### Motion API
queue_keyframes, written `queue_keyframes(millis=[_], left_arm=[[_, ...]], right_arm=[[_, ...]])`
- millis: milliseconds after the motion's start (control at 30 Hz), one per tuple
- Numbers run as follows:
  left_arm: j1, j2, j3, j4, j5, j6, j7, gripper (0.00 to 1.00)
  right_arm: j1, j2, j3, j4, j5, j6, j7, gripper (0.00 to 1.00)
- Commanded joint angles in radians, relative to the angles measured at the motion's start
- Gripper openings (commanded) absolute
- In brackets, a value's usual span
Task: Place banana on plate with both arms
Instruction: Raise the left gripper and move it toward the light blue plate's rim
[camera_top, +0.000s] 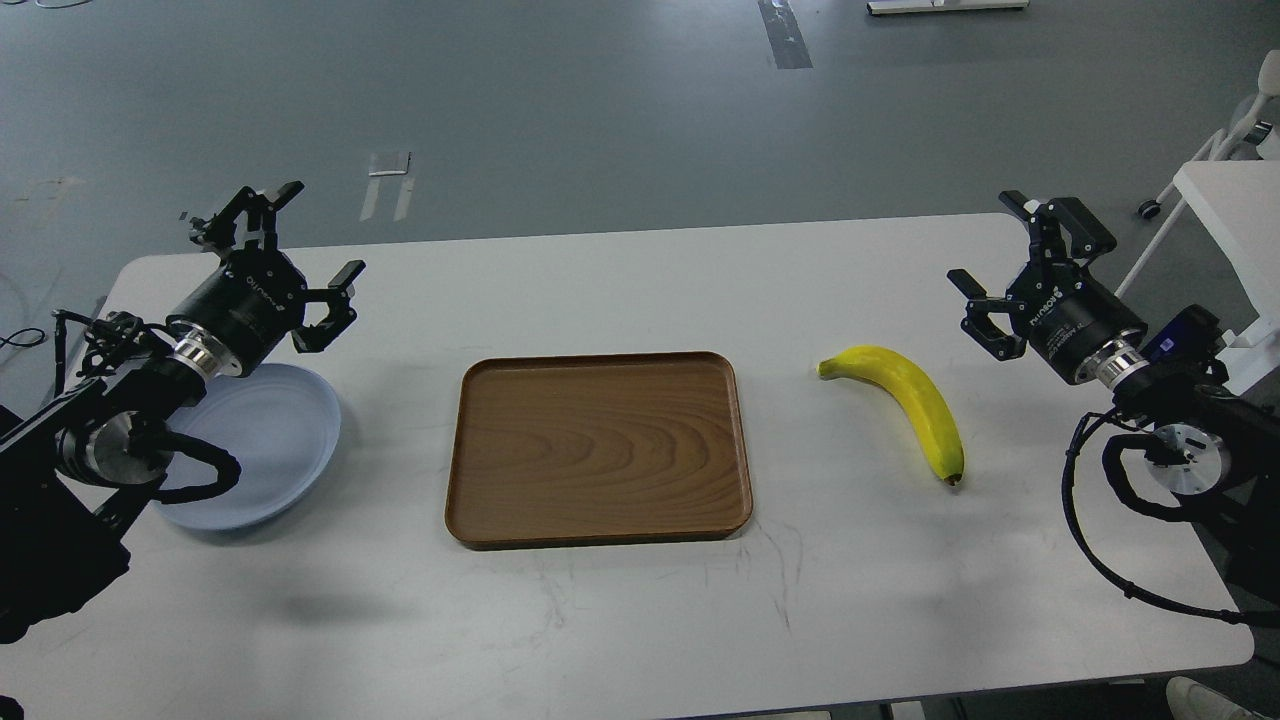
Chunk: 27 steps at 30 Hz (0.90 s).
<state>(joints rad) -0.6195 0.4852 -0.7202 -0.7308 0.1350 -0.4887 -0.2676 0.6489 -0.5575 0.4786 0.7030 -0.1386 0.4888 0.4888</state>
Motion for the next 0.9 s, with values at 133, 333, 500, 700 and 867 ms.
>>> queue_keyframes(millis=[133, 333, 500, 700, 867], left_arm=[[-0.003, 0.004, -0.004, 0.002, 0.000, 0.000, -0.001, 0.98], [-0.023, 0.041, 0.016, -0.002, 0.026, 0.000, -0.004, 0.98], [-0.091, 0.148, 0.016, -0.070, 0.276, 0.000, -0.028, 0.98], [-0.102, 0.373, 0.018, -0.361, 0.708, 0.000, -0.183, 0.98], [-0.086, 0.501, 0.022, -0.525, 0.993, 0.000, -0.186, 0.98]], right_arm=[[-0.003, -0.009, 0.005, 0.000, 0.002, 0.000, 0.000, 1.00], [-0.002, -0.010, 0.006, 0.000, 0.002, 0.000, 0.000, 1.00], [-0.003, -0.024, 0.006, 0.001, 0.002, 0.000, 0.000, 1.00], [-0.003, -0.024, 0.008, 0.003, 0.002, 0.000, 0.000, 1.00], [-0.002, -0.024, 0.009, 0.003, 0.002, 0.000, 0.000, 1.00]])
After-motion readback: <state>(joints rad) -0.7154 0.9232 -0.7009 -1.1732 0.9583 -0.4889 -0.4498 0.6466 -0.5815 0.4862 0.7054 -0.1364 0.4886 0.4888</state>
